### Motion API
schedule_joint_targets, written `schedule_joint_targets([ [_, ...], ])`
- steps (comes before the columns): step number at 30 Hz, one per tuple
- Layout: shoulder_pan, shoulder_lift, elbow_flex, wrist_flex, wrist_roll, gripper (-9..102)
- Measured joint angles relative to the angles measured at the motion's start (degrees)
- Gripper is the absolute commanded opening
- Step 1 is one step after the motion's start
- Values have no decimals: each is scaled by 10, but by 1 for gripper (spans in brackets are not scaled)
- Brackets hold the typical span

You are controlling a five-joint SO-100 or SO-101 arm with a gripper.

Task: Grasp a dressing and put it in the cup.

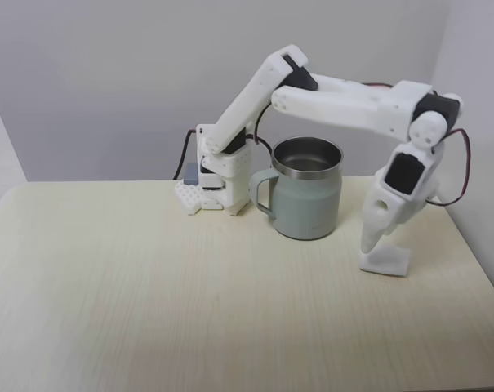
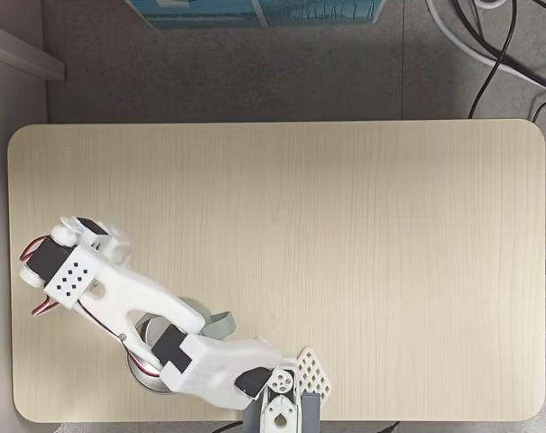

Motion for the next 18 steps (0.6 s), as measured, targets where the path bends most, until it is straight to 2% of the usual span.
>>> schedule_joint_targets([
  [15,-6,120,83,0,-5,20],
  [18,-6,135,94,0,-5,14],
])
